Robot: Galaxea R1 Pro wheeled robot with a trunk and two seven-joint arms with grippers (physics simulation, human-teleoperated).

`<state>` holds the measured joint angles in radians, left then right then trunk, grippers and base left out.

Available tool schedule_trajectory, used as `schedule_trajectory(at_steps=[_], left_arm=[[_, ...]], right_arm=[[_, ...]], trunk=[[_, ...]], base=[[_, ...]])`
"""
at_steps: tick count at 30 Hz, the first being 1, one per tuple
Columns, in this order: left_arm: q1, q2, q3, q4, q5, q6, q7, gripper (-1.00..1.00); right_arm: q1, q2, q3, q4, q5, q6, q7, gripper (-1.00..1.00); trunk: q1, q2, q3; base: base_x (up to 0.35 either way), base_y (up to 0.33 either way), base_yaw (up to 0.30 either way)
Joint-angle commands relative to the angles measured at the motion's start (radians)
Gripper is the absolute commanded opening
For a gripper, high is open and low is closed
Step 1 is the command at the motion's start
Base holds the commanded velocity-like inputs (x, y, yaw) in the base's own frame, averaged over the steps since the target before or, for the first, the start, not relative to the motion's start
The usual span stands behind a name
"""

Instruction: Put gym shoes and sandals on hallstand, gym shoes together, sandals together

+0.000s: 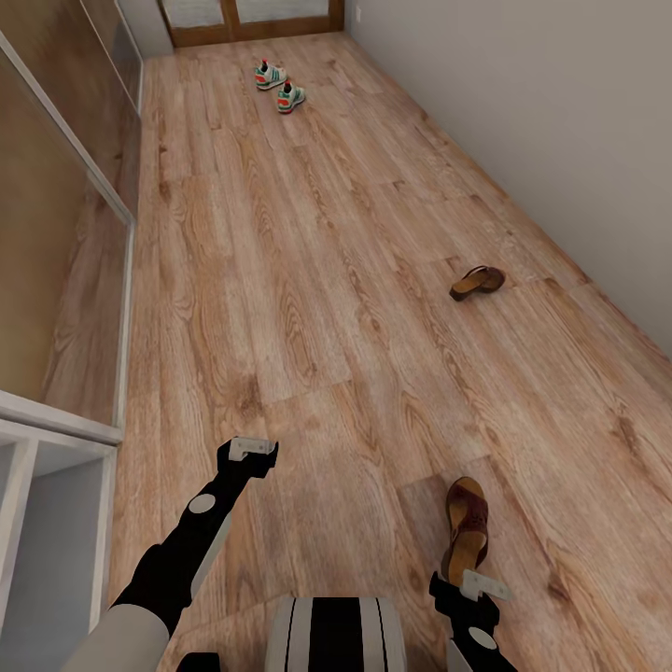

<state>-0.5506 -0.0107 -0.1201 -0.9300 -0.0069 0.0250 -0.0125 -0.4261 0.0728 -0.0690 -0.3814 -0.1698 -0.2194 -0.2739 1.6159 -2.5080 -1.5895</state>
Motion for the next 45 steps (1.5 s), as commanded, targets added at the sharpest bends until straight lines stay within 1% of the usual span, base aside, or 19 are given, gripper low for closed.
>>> schedule_trajectory(at_steps=[1,5,8,33,37,45], left_arm=[[0.0,0.0,0.0,-0.001,-0.001,0.003,-0.001,1.0],[0.0,0.0,0.0,0.0,-0.001,0.003,-0.001,1.0],[0.0,0.0,0.0,0.0,-0.001,0.003,-0.001,1.0],[0.0,0.0,0.0,0.0,-0.001,0.003,-0.001,1.0],[0.0,0.0,0.0,0.0,-0.001,0.003,-0.001,1.0],[0.0,0.0,-0.001,-0.001,-0.001,0.002,-0.001,1.0]], right_arm=[[0.0,0.0,-0.003,0.001,-0.008,-0.006,0.002,1.0],[0.0,0.0,-0.003,0.001,-0.008,-0.006,0.002,1.0],[0.0,0.001,-0.003,0.001,-0.008,-0.006,0.002,1.0],[0.0,0.0,-0.003,0.0,-0.008,-0.006,0.002,1.0],[0.0,0.001,-0.003,0.0,-0.008,-0.006,0.002,1.0],[0.0,0.0,-0.003,0.0,-0.008,-0.006,0.002,1.0]], trunk=[[0.0,0.0,0.0],[0.0,0.0,0.0],[0.001,-0.001,-0.012],[0.001,-0.001,-0.012],[0.003,-0.002,-0.028],[0.003,-0.002,-0.028]], base=[[0.008,0.0,0.0],[0.004,0.0,0.0],[0.0,0.0,0.0],[0.0,0.0,0.0],[0.0,0.0,0.0],[0.0,0.0,0.0]])
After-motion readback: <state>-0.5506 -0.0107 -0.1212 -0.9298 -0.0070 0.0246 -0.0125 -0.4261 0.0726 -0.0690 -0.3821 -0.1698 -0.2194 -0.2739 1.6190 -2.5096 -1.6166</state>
